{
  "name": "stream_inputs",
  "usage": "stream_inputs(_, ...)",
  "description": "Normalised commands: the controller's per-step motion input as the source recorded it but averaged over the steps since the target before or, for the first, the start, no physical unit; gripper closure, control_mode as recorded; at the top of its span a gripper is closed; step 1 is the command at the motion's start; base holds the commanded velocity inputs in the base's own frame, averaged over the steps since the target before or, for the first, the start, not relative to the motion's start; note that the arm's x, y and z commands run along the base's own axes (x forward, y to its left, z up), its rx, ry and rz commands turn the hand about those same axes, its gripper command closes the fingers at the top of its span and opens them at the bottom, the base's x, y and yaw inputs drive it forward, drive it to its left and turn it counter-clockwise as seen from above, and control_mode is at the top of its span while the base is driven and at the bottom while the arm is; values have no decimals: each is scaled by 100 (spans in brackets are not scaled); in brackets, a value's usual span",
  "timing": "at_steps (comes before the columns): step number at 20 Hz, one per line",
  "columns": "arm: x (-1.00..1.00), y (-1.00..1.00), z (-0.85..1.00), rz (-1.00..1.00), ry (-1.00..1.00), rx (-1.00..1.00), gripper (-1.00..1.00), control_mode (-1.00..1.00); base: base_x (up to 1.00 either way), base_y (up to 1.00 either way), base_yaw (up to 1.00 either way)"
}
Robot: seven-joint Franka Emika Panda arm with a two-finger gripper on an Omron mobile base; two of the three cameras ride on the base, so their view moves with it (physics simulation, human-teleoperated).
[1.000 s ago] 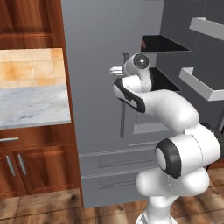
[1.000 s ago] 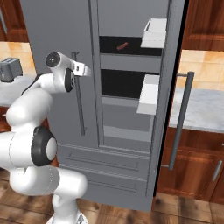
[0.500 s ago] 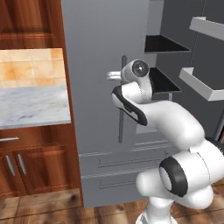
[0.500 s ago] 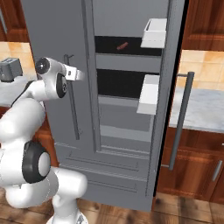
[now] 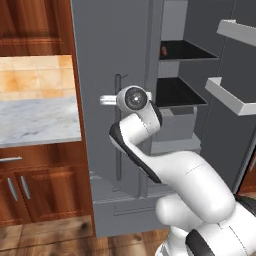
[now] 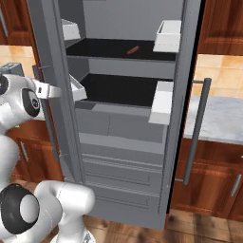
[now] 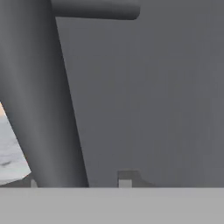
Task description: Move the hot dog bun to the plate on the dining table and place the condiment next to that plate. Then navigate to the fridge and take the sausage and place it on the plate as well.
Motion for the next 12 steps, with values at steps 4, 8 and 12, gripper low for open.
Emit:
stream_inputs(4,-73,39,7,-3,6,7,-100,-100,0,0,0)
stream_inputs(8,-80,-18,35,-2,7,17,-100,-100,0,0,0)
stream_inputs(12,-74,-68,38,-10,14,19,-100,-100,0,0,0)
